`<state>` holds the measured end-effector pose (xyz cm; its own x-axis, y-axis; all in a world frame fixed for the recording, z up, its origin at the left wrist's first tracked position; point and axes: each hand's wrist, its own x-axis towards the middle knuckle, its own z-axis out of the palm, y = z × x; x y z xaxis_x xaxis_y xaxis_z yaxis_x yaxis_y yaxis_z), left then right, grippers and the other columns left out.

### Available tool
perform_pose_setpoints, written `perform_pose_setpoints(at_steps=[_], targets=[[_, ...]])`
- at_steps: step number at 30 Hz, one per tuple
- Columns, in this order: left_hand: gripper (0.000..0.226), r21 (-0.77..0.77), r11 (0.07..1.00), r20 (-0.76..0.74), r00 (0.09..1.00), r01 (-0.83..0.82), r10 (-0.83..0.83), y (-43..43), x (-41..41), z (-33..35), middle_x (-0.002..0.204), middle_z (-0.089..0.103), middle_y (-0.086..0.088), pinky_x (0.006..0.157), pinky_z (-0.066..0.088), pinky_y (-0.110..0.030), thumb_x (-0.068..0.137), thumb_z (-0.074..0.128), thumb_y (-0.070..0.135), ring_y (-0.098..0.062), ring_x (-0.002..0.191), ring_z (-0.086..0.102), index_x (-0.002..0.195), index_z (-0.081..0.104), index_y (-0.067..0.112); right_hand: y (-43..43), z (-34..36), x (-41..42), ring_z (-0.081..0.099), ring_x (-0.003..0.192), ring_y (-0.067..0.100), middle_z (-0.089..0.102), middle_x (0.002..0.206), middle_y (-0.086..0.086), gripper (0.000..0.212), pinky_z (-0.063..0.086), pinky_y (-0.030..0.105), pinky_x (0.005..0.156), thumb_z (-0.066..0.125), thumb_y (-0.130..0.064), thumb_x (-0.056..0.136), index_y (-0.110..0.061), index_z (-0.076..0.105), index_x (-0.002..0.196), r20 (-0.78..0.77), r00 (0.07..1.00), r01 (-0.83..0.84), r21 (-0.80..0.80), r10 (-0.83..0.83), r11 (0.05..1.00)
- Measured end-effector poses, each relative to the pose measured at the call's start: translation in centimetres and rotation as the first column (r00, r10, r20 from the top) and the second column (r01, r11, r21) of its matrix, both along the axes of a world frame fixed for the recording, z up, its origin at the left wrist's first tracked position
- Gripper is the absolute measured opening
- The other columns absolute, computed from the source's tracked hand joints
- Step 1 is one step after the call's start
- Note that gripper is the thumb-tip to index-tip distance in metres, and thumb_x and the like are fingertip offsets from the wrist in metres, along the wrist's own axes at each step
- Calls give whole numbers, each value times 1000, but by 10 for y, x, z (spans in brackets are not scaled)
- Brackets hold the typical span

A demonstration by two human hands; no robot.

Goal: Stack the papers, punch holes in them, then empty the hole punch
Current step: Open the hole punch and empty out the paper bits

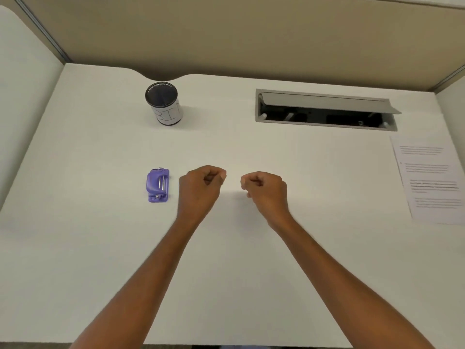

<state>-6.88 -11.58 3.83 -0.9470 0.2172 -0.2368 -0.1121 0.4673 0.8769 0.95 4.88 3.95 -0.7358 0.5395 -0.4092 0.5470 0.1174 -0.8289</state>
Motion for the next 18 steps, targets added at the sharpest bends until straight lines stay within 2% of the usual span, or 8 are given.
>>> perform_pose_setpoints(at_steps=[2, 4, 6, 9, 11, 15, 18], targets=[[11, -8, 996, -6, 996, 84, -84, 28, 20, -8, 88, 80, 26, 77, 56, -9, 97, 76, 25, 4, 84, 76, 93, 84, 31, 32, 1, 20, 80, 85, 15, 83, 87, -17, 17, 65, 38, 83, 71, -21, 92, -29, 84, 83, -2, 999, 37, 39, -37, 999], [11, -19, 990, 2, 990, 143, -143, 52, 37, -17, 88, 81, 27, 78, 56, -9, 97, 77, 24, 7, 86, 75, 94, 86, 30, 61, 0, 38, 80, 83, 15, 83, 87, -15, 17, 64, 35, 80, 72, -20, 91, -28, 84, 83, 4, 997, 77, 67, -77, 995], [10, -62, 980, 20, 982, 190, -189, 72, 51, -26, 89, 82, 22, 81, 60, -16, 96, 77, 25, 4, 87, 76, 95, 88, 27, 86, -1, 54, 80, 81, 16, 83, 86, -12, 16, 62, 33, 74, 72, -20, 90, -27, 84, 83, 8, 993, 114, 75, -115, 991], [11, -144, 953, 50, 964, 265, -261, 93, 68, -37, 94, 84, 14, 85, 63, -29, 97, 78, 25, -4, 87, 77, 97, 88, 24, 116, -4, 74, 79, 76, 8, 83, 86, -12, 17, 57, 19, 67, 73, -19, 91, -29, 84, 83, 3, 991, 130, 96, -131, 987], [11, -217, 917, 37, 941, 336, -336, 101, 77, -43, 97, 85, 11, 85, 62, -31, 98, 77, 25, -9, 89, 76, 100, 88, 24, 129, -9, 85, 78, 75, 5, 83, 86, -13, 18, 55, 15, 67, 73, -19, 91, -30, 84, 83, 7, 990, 136, 104, -138, 985], [18, -330, 837, 3, 887, 436, -461, 108, 91, -51, 102, 82, 5, 82, 59, -32, 101, 75, 28, -16, 90, 73, 114, 87, 25, 144, -22, 101, 77, 72, 5, 82, 84, -12, 17, 59, 24, 72, 72, -18, 90, -28, 84, 84, 23, 991, 131, 97, -134, 987], [16, -379, 819, -60, 872, 431, -486, 110, 99, -56, 97, 78, 0, 81, 61, -38, 102, 74, 29, -23, 91, 73, 111, 86, 21, 149, -32, 111, 77, 71, 5, 82, 84, -12, 15, 65, 32, 78, 73, -18, 91, -27, 85, 86, 31, 992, 117, 88, -120, 989]])
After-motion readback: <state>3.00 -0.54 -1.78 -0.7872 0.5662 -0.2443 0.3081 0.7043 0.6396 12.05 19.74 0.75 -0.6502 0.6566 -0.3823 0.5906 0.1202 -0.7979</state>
